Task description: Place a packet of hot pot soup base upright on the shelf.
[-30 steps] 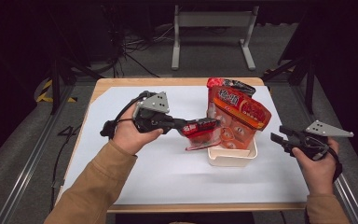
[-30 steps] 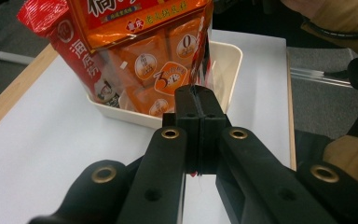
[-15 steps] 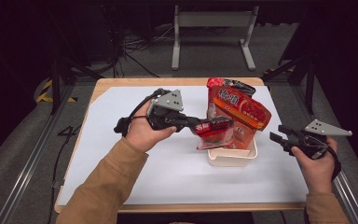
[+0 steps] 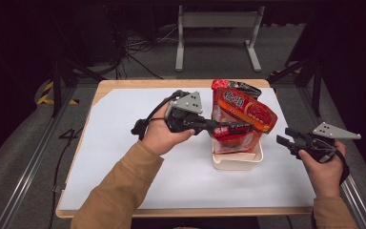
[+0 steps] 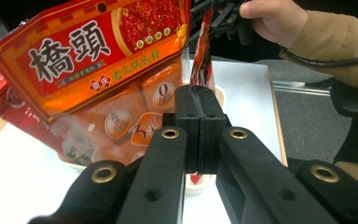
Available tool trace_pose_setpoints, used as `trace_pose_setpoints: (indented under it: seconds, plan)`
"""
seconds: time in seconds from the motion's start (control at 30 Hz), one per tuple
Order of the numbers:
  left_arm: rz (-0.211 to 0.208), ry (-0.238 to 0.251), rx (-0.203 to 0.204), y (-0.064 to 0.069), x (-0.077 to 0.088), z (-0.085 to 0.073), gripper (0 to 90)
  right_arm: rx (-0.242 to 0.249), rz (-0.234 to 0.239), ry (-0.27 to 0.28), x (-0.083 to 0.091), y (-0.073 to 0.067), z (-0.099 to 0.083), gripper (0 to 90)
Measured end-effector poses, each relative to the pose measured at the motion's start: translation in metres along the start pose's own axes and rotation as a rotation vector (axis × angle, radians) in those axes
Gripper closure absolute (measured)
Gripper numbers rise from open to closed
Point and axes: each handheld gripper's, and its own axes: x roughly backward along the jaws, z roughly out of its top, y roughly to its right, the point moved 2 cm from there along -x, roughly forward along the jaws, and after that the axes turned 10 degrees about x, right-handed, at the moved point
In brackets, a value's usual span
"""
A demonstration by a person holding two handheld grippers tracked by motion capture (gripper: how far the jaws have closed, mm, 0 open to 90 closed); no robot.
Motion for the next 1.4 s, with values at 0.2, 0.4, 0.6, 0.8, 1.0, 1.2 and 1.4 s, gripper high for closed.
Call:
trace_pose_setpoints:
  seconds: [0.2,0.4,0.6,0.8,1.0,1.2,1.4]
  plan:
    - [0.011,0.012,-0.012,0.002,-0.006,0.003,90.0,0.0,-0.002,0.007,0.002,0.001,0.0,47.5]
    - [-0.001,-0.002,-0.02,0.005,-0.013,0.002,90.0,0.0,0.002,0.003,0.001,0.0,0.0,47.5]
    - [-0.015,-0.019,-0.027,0.005,-0.021,-0.001,90.0,0.002,0.002,0.003,0.001,0.0,0.0,47.5]
    - [-0.019,-0.037,-0.036,0.005,-0.031,-0.003,90.0,0.006,0.003,0.001,0.0,0.0,0.0,47.5]
    - [-0.016,-0.052,-0.048,0.004,-0.04,-0.004,90.0,0.009,0.002,-0.001,0.0,0.0,-0.001,47.5]
    - [-0.028,-0.052,-0.044,0.001,-0.051,-0.009,90.0,0.002,0.005,-0.003,-0.001,0.0,-0.001,47.5]
    - [-0.039,-0.062,-0.033,-0.003,-0.057,-0.014,90.0,0.002,0.006,-0.005,-0.001,0.0,-0.002,47.4]
